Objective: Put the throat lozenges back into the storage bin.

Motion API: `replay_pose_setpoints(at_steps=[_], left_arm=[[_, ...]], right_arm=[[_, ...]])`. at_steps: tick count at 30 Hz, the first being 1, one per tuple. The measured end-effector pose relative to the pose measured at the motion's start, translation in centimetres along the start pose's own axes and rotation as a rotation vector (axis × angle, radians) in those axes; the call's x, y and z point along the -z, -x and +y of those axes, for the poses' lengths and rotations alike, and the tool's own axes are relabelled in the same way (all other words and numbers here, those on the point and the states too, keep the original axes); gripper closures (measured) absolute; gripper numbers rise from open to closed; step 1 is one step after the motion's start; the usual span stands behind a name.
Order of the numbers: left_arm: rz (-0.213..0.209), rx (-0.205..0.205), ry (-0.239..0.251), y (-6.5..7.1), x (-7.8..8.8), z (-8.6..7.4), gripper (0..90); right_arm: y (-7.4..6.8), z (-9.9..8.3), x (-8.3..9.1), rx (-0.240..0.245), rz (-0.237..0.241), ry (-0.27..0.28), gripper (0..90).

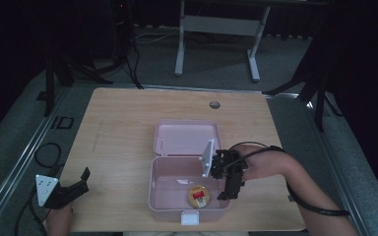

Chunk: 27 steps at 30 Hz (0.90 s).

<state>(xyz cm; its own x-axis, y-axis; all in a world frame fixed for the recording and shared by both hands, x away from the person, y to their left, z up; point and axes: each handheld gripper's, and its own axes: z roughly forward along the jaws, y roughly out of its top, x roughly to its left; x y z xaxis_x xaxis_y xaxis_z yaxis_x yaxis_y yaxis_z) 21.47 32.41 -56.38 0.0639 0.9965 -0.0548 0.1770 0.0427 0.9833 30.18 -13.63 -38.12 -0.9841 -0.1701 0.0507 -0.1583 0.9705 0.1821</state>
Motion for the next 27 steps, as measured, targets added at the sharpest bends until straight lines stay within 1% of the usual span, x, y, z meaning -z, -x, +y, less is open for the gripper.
replay_pose_setpoints(at_steps=[2, 3, 5, 7, 9, 10, 11, 13, 15, 17, 19, 20, 22, 23, 24, 25, 26, 27], left_arm=[[0.0, 0.0, 0.0, 0.0, 0.0, 0.0, 0.4], [-0.001, 0.001, -0.002, 0.0, 0.0, 0.0, 0.3], [-0.001, 0.001, -0.002, 0.0, 0.0, 0.0, 0.3], [-0.001, 0.002, -0.002, 0.0, 0.0, 0.0, 0.3], [0.0, 0.003, -0.002, 0.0, 0.0, 0.0, 0.4], [0.0, 0.003, -0.002, 0.0, 0.0, 0.0, 0.4], [0.001, 0.002, -0.002, 0.0, 0.0, 0.0, 0.4], [-0.001, 0.003, -0.001, 0.0, 0.0, 0.0, 0.3], [0.0, 0.002, 0.0, 0.0, 0.0, 0.0, 0.3], [0.0, 0.002, 0.0, 0.0, 0.0, 0.0, 0.4], [-0.001, 0.002, -0.001, 0.0, 0.0, 0.0, 0.3], [0.0, 0.001, -0.002, 0.0, 0.0, 0.0, 0.3], [0.0, 0.001, -0.002, 0.0, 0.0, 0.0, 0.3], [0.001, 0.001, -0.002, 0.0, 0.0, 0.0, 0.4], [0.001, 0.0, -0.002, 0.0, 0.0, 0.0, 0.3], [0.001, 0.001, -0.002, 0.0, 0.0, 0.0, 0.4], [0.001, 0.001, -0.002, 0.0, 0.0, 0.0, 0.3], [0.0, 0.002, 0.0, 0.0, 0.0, 0.0, 0.3]], right_arm=[[-0.1, -1.2, 1.0, -0.02, -0.03, 0.041, 13.0], [-0.1, -1.9, 1.5, -0.03, -0.053, 0.052, 13.0], [0.0, -3.3, 1.9, -0.057, -0.076, 0.087, 13.0], [0.0, -4.7, 1.9, -0.075, -0.103, 0.119, 13.0], [0.0, -6.0, 1.5, -0.101, -0.109, 0.145, 12.9], [0.0, -6.7, 1.2, -0.115, -0.117, 0.16, 12.9], [0.1, -7.4, 0.7, -0.131, -0.116, 0.17, 12.9], [0.1, -8.8, -0.2, -0.16, -0.109, 0.186, 12.8], [0.3, -10.1, -1.2, -0.201, -0.093, 0.208, 12.8], [0.4, -11.6, -2.3, -0.237, -0.125, 0.234, 12.8], [0.6, -13.0, -3.4, -0.284, -0.144, 0.268, 12.8], [0.7, -13.6, -4.0, -0.3, -0.163, 0.289, 12.8], [0.7, -14.8, -5.2, -0.343, -0.202, 0.314, 12.8], [0.8, -15.3, -5.7, -0.354, -0.216, 0.323, 12.8], [0.8, -15.8, -6.2, -0.375, -0.219, 0.347, 12.8], [0.9, -16.3, -6.8, -0.396, -0.206, 0.366, 12.8], [0.9, -16.8, -7.4, -0.416, -0.207, 0.38, 12.8], [0.9, -17.2, -7.9, -0.431, -0.224, 0.383, 12.8]])
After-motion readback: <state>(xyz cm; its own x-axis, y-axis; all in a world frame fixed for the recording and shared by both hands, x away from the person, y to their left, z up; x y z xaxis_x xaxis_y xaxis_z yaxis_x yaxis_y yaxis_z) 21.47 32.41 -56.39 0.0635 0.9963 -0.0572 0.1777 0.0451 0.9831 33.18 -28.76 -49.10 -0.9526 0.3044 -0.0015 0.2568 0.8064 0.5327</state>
